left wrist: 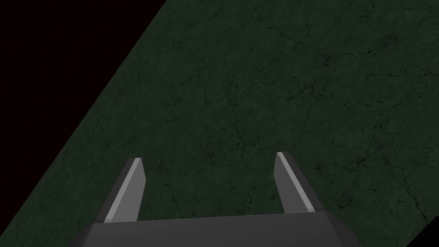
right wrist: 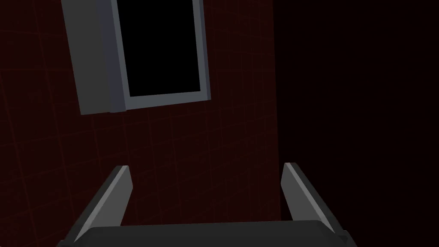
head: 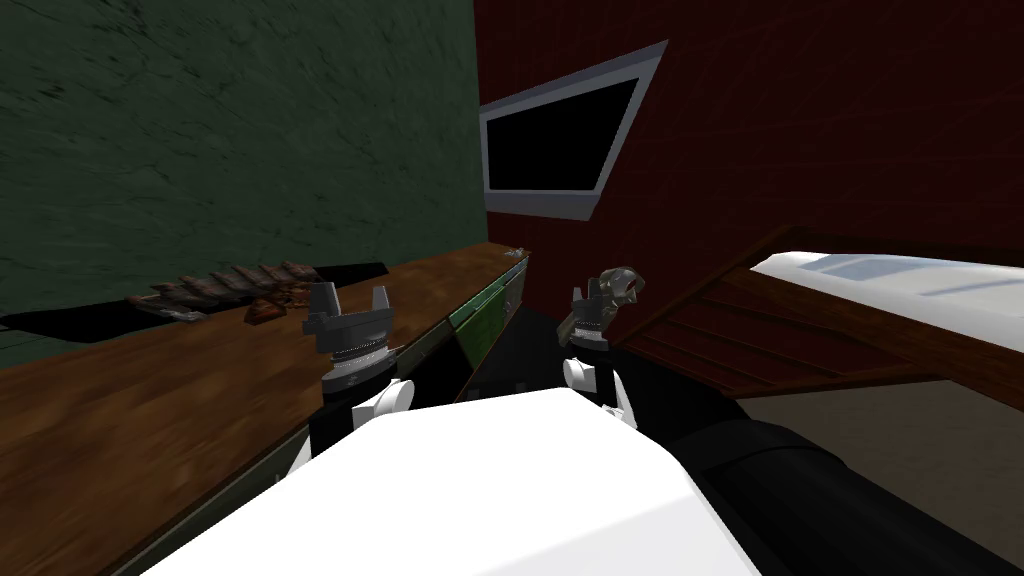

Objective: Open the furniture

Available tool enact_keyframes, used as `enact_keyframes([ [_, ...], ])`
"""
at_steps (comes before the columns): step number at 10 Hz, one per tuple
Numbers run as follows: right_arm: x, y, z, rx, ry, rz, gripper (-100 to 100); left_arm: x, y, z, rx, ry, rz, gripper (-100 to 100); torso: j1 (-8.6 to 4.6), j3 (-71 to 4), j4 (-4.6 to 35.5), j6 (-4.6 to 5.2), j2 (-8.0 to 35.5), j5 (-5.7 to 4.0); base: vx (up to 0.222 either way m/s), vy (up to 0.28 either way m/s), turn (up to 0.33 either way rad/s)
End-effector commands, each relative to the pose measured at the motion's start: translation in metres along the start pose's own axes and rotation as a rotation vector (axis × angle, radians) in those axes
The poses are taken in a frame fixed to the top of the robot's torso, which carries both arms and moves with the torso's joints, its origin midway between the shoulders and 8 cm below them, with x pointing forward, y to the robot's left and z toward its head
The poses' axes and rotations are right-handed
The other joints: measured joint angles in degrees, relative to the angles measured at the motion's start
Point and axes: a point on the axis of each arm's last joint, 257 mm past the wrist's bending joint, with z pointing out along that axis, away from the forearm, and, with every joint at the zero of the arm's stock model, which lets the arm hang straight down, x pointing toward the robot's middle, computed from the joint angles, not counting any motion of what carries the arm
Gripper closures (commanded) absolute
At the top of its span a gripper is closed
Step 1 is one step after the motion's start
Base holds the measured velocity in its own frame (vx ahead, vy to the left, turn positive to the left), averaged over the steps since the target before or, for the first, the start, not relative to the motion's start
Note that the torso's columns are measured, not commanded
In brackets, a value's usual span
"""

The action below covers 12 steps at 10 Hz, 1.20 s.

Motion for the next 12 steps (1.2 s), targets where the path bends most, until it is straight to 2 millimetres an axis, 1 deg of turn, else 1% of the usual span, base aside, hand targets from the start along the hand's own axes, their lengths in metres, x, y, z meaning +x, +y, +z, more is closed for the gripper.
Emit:
enact_keyframes([
  [1,0.000,0.000,0.000,0.000,0.000,0.000,0,0.000,0.000,0.000,0.000,0.000,0.000,0,0.00,-4.67,2.35,0.00,2.32,0.00,0.000,0.000,0.000],
  [3,0.000,0.000,0.000,0.000,0.000,0.000,0,0.000,0.000,0.000,0.000,0.000,0.000,0,0.00,-20.14,10.06,0.00,10.03,0.00,0.000,0.000,0.000],
  [9,0.000,0.000,0.000,0.000,0.000,0.000,0,0.000,0.000,0.000,0.000,0.000,0.000,0,0.00,-70.73,35.37,0.00,35.39,0.00,0.000,0.000,0.000],
  [10,0.000,0.000,0.000,0.000,0.000,0.000,0,0.004,0.003,0.000,-0.009,0.031,0.006,-100,0.00,-79.19,39.60,0.00,39.62,0.00,0.010,-0.004,-0.015],
  [11,0.000,0.000,0.000,0.000,0.000,0.000,0,0.007,0.007,-0.001,-0.017,0.052,0.011,-100,0.00,-83.14,41.48,0.00,41.53,0.00,0.009,-0.010,-0.017],
  [12,0.000,0.000,0.000,0.000,0.000,0.000,0,0.010,0.011,-0.002,-0.026,0.072,0.016,-100,-0.01,-84.27,42.04,0.00,42.06,0.00,0.010,-0.015,-0.020],
])
